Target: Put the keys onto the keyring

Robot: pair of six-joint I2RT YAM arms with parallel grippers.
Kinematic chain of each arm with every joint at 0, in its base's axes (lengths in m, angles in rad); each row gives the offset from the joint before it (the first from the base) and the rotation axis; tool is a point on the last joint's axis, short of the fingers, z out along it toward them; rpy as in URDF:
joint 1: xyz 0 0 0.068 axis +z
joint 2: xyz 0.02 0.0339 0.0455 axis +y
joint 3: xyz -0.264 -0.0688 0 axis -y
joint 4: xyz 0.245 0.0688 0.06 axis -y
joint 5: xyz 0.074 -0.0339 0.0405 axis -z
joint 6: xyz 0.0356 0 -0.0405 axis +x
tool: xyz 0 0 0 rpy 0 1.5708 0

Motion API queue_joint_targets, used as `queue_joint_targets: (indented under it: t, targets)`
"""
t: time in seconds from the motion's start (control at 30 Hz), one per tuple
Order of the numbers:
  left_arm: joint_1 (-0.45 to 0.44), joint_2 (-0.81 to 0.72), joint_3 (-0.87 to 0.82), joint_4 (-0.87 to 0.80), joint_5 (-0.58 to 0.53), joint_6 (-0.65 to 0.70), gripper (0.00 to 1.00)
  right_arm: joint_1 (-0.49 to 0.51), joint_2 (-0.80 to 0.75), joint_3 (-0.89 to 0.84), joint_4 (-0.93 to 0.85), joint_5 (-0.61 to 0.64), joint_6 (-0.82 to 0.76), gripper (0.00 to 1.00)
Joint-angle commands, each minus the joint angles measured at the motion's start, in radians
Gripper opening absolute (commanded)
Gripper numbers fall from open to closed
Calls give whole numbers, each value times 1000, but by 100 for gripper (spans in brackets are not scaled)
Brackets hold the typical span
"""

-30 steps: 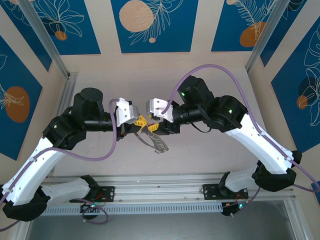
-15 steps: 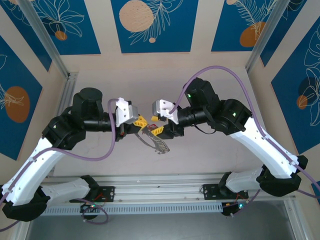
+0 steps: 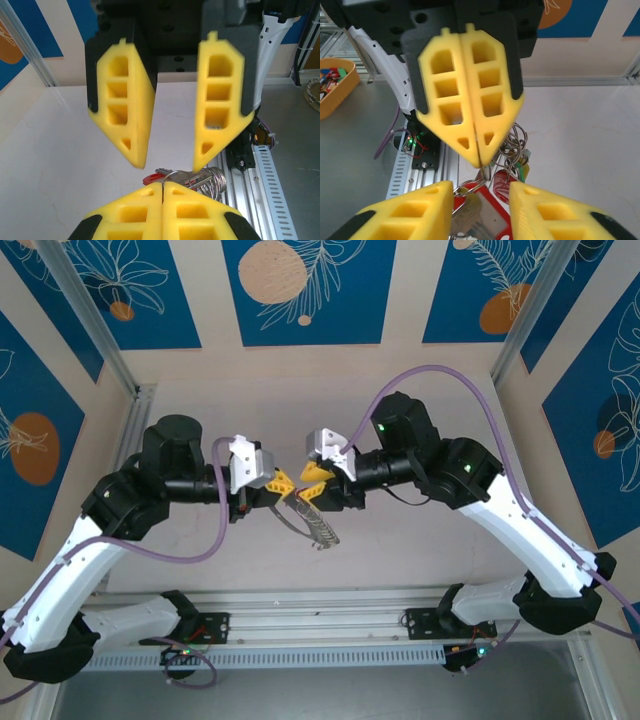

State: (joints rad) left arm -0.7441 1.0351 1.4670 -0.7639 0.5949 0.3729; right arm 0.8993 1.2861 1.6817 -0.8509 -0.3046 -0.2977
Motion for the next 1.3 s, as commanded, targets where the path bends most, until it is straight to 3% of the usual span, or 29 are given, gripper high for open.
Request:
queue_joint_targets:
  t: [0.0, 0.1, 0.3, 0.43, 0.97, 1.07, 1.27]
  targets:
    - [-3, -32, 13, 42, 33, -7, 0, -8, 14, 27, -2, -27, 42, 31]
    - [-4, -38, 6, 43, 30, -8, 0, -12, 16, 29, -2, -51, 53, 30]
    - [-4, -44, -4, 49, 33, -3, 0, -20, 26, 38, -20, -47, 63, 7]
    - [-4, -49, -7, 61, 50, -3, 0, -28, 38, 38, -16, -53, 54, 0]
    - [-3, -68, 0, 78, 111, -32, 0, -44, 107, 65, 14, -58, 24, 1]
    - [-4, -71, -2, 87, 113, -35, 0, -43, 96, 37, 51, -85, 26, 15]
    - [-4, -77, -16, 105, 96, -45, 0, -50, 1, -82, 181, -166, 29, 25]
